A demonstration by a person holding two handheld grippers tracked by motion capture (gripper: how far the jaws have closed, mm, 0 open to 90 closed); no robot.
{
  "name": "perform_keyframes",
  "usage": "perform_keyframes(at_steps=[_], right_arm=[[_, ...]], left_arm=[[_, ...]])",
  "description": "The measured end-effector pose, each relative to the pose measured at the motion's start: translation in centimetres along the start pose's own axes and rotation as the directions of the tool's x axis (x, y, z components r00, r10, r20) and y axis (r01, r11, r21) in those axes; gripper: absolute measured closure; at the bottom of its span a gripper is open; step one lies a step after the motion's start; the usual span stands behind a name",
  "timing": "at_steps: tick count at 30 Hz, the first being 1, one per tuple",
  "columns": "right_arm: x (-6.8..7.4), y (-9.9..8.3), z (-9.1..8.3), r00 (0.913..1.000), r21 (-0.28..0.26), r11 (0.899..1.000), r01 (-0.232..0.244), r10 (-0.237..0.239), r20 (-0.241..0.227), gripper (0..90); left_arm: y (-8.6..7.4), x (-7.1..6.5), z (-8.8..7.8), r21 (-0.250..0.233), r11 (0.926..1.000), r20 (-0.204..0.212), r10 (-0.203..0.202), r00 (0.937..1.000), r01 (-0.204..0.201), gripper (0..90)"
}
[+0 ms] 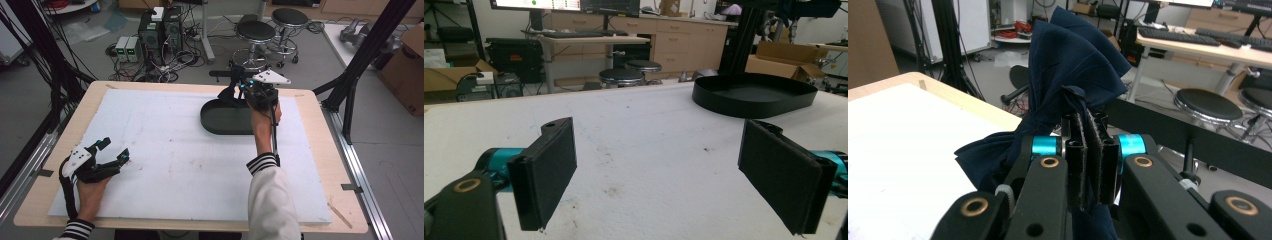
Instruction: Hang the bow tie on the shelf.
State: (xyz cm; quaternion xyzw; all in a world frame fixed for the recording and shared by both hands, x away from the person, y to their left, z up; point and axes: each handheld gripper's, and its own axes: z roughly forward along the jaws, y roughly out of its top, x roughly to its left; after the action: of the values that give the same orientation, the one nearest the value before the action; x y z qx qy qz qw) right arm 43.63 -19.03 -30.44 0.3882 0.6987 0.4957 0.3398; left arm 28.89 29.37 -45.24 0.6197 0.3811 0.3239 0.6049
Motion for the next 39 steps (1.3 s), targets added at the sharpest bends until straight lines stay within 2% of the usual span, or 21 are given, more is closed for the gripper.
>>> perform_keyframes(at_steps=[6,17,20,23,27,39], right_arm=[[-0.1,0.4,0.8,0.9995,-0.010,1.000,-0.006,0.006,0.030,86.7],[-1.0,-0.3,1.7,0.9965,0.001,0.999,-0.053,0.053,0.064,86.6],[-0.9,-0.3,2.2,0.9968,0.006,0.999,-0.051,0.051,0.062,86.5],[-0.8,-0.2,2.5,0.9966,-0.011,0.999,-0.046,0.046,0.069,86.4],[-1.1,-0.5,2.9,0.9957,0.019,0.998,-0.062,0.060,0.071,86.4],[-1.5,-1.0,3.2,0.9953,0.048,0.997,-0.066,0.062,0.074,86.2]], left_arm=[[0.0,0.0,0.0,0.000,1.0000,0.000,0.001,1.0000,-0.001,16.0],[0.0,0.0,0.0,0.000,1.0000,0.000,-0.002,1.0000,0.002,16.0],[0.0,0.0,0.0,0.002,1.0000,-0.001,-0.002,1.0000,0.002,16.0],[0.0,0.0,0.0,0.002,1.0000,-0.001,-0.002,1.0000,0.002,16.0],[0.0,0.0,0.0,0.000,1.0000,-0.004,-0.003,1.0000,0.003,16.0],[0.0,0.1,0.0,0.003,1.0000,-0.003,-0.002,1.0000,0.002,16.0]])
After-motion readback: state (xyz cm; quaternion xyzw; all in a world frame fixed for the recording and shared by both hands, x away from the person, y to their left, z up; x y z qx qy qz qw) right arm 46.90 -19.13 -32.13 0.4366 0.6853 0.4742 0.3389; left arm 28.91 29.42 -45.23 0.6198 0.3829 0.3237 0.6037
